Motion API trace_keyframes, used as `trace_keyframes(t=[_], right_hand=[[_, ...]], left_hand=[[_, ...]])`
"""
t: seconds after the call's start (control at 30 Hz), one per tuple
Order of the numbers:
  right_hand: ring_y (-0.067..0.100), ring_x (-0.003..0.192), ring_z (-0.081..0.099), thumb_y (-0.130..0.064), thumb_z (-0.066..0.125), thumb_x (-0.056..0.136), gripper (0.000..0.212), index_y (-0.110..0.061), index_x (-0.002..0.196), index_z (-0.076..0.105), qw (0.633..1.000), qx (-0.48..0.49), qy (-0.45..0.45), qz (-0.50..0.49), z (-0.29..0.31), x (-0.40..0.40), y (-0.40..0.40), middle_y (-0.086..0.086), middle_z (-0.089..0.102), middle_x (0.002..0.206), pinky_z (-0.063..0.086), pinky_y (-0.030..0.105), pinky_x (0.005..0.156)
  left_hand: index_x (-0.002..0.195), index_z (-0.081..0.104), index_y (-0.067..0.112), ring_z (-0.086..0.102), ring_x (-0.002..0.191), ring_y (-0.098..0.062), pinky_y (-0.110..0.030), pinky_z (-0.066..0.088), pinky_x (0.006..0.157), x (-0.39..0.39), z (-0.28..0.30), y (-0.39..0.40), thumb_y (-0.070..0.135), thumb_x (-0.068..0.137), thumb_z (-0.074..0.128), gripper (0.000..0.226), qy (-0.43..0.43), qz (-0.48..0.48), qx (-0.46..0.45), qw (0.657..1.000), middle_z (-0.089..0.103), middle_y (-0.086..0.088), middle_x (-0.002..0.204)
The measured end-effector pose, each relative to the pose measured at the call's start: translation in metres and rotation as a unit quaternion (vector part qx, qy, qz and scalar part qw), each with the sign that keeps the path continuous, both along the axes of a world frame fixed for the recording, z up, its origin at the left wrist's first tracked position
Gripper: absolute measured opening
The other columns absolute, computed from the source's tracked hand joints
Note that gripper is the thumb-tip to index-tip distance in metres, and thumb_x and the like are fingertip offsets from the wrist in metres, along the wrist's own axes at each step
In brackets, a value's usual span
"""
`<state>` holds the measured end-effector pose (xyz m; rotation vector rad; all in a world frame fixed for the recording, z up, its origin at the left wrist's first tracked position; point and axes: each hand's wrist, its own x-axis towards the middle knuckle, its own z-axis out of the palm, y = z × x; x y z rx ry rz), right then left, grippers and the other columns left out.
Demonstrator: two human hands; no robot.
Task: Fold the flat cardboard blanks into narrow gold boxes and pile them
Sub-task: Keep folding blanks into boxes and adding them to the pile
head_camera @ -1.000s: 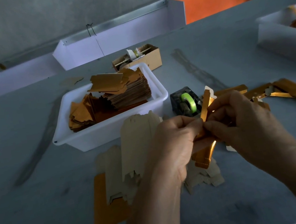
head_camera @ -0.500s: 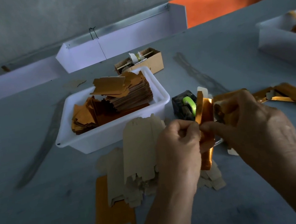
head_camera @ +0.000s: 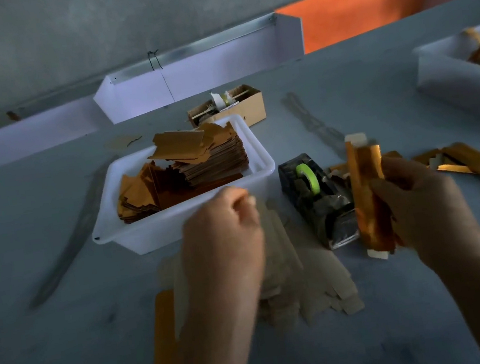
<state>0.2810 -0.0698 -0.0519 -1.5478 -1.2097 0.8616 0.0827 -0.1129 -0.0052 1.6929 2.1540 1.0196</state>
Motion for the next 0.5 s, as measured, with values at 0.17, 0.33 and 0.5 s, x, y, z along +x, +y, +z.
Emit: trace_keyframes(t=[0.17,0.33,0.5], right_hand=[[0.030,0.076,0.053,-0.016,0.049,0.093,0.019,-0.013,0.106,0.062,0.967,-0.045,-0.243,-0.061,-0.021,0.029,0.019,0.011,0.059,0.085,0.039,0.031,0.061],[0.039,0.112,0.047,-0.010,0.049,0.091,0.030,-0.006,0.120,0.058,0.950,-0.018,-0.306,-0.065,-0.033,0.023,0.008,0.020,0.051,0.123,0.042,0.048,0.093],[0.029,0.103,0.053,-0.007,0.057,0.089,0.025,-0.008,0.111,0.066,0.954,0.114,-0.268,-0.067,-0.020,-0.001,-0.011,0.014,0.057,0.118,0.039,0.027,0.082]], left_hand=[[0.138,0.045,0.019,0.052,0.119,-0.024,-0.039,0.041,0.098,-0.069,-0.015,-0.006,0.049,0.090,0.056,0.058,-0.085,0.091,-0.215,0.969,0.052,-0.006,0.136],[0.103,0.062,0.022,0.061,0.091,-0.015,-0.037,0.049,0.084,-0.067,-0.035,-0.007,0.029,0.072,0.081,0.037,-0.304,0.089,-0.191,0.929,0.066,0.003,0.099],[0.090,0.060,0.019,0.059,0.077,-0.015,-0.028,0.040,0.055,-0.062,-0.029,-0.001,0.029,0.074,0.079,0.026,-0.256,0.115,-0.132,0.951,0.065,0.001,0.086]])
